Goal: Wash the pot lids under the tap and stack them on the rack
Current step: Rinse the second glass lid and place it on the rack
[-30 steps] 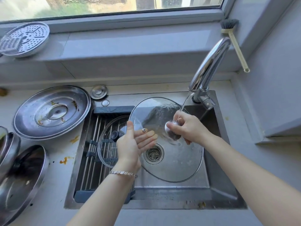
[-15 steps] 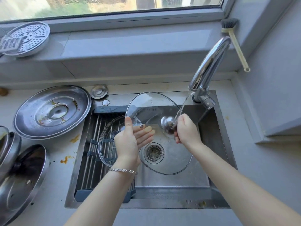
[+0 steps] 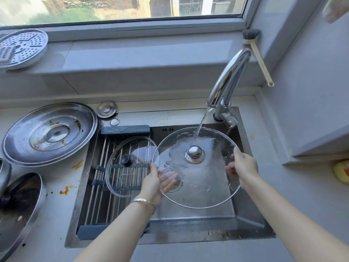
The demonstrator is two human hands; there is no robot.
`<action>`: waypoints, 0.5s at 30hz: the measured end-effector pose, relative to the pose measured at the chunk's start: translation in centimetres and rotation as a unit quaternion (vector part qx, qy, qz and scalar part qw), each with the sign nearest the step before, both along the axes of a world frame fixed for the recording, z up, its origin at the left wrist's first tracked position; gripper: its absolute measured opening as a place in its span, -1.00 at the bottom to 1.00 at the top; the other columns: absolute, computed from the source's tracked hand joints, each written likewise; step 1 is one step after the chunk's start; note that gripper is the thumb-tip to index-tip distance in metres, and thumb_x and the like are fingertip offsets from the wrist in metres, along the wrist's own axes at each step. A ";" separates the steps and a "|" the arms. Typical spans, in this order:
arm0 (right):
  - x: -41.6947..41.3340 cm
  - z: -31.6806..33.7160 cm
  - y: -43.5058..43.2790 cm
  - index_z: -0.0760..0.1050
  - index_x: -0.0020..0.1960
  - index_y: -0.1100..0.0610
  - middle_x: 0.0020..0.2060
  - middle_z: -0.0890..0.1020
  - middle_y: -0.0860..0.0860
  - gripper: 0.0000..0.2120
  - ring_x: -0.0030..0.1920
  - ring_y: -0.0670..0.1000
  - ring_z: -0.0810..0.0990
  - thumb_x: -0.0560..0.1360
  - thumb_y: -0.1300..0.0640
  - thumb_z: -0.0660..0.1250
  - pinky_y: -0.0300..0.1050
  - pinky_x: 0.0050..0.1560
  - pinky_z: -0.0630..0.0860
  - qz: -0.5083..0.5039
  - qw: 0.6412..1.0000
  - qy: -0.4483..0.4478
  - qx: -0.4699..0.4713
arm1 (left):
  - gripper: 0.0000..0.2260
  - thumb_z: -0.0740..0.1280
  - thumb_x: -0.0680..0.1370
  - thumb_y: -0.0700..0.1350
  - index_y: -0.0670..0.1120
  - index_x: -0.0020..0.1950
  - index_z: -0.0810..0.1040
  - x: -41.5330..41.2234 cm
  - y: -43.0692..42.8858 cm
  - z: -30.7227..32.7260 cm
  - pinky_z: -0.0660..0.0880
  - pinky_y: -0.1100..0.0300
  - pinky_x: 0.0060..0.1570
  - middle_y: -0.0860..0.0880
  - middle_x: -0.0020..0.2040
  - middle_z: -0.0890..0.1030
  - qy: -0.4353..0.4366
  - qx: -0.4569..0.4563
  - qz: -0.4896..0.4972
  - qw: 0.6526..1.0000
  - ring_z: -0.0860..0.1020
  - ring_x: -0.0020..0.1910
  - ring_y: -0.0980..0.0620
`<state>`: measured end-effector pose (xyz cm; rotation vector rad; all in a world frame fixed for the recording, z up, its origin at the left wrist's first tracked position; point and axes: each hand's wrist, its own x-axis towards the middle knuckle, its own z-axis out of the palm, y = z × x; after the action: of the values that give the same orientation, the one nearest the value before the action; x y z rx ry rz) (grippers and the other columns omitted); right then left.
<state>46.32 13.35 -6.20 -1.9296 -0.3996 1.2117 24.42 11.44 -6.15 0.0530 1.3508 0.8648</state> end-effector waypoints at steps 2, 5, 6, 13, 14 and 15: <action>0.6 0.3 0.3 0.32 -0.31 0.15 -0.67 0.41 0.01 -0.66 -0.56 0.04 0.46 0.58 0.01 0.18 -0.16 -0.42 0.43 0.014 0.997 -0.067 0.036 | -0.70 0.03 0.65 -0.01 -0.17 -0.08 0.42 0.8 -0.2 -1.1 0.53 0.27 -0.52 -0.13 -0.22 0.53 0.029 -0.043 -0.021 0.998 0.59 -0.43 0.02; 1.5 1.1 0.3 0.38 -0.29 0.15 -0.66 0.46 0.01 -0.67 -0.55 0.04 0.52 0.57 -0.02 0.20 -0.10 -0.32 0.49 0.072 0.981 -0.152 0.098 | -0.76 0.12 0.63 -0.03 -0.13 -0.13 0.42 1.5 -0.1 -1.8 0.52 0.10 -0.33 -0.08 -0.19 0.49 0.002 -0.093 -0.049 0.994 0.51 -0.26 0.01; 1.7 1.4 0.3 0.39 -0.28 0.15 -0.64 0.47 0.03 -0.67 -0.56 0.00 0.53 0.57 -0.03 0.20 -0.13 -0.34 0.47 0.086 0.974 -0.173 0.118 | -0.75 0.14 0.62 0.01 -0.10 -0.16 0.42 1.6 0.1 -1.7 0.48 0.06 -0.23 -0.07 -0.18 0.49 -0.019 -0.099 -0.054 0.993 0.50 -0.22 0.00; 1.5 -1.4 -0.4 0.47 -0.11 0.14 -0.70 0.44 -0.04 -0.73 -0.62 -0.17 0.48 0.59 -0.03 0.15 -0.27 -0.39 0.46 0.022 0.986 -0.119 0.116 | -0.77 0.17 0.60 0.00 -0.07 -0.19 0.41 -0.2 1.5 0.3 0.55 0.11 -0.28 -0.03 -0.33 0.59 -0.046 0.019 0.061 0.997 0.59 -0.34 0.03; 1.0 -2.0 -0.6 0.49 -0.04 0.16 -0.68 0.45 -0.03 -0.72 -0.62 -0.17 0.47 0.60 -0.02 0.14 -0.31 -0.45 0.46 0.008 0.990 -0.095 0.102 | -0.79 0.18 0.61 -0.04 -0.08 -0.20 0.41 -0.8 1.7 0.8 0.53 0.09 -0.24 -0.03 -0.29 0.60 -0.013 0.044 0.040 0.998 0.59 -0.26 0.02; 0.4 -2.6 -0.9 0.50 0.02 0.18 -0.63 0.46 0.00 -0.71 -0.61 -0.15 0.48 0.60 -0.02 0.13 -0.33 -0.50 0.45 -0.002 0.994 -0.065 0.086 | -0.80 0.18 0.61 -0.09 -0.08 -0.20 0.41 -1.3 1.9 1.6 0.54 0.10 -0.22 -0.05 -0.26 0.61 0.024 0.071 0.014 0.997 0.59 -0.22 0.01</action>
<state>46.76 12.42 -8.79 -1.8646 -0.5497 1.0173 23.11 13.33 -4.56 0.1656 1.3363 0.9875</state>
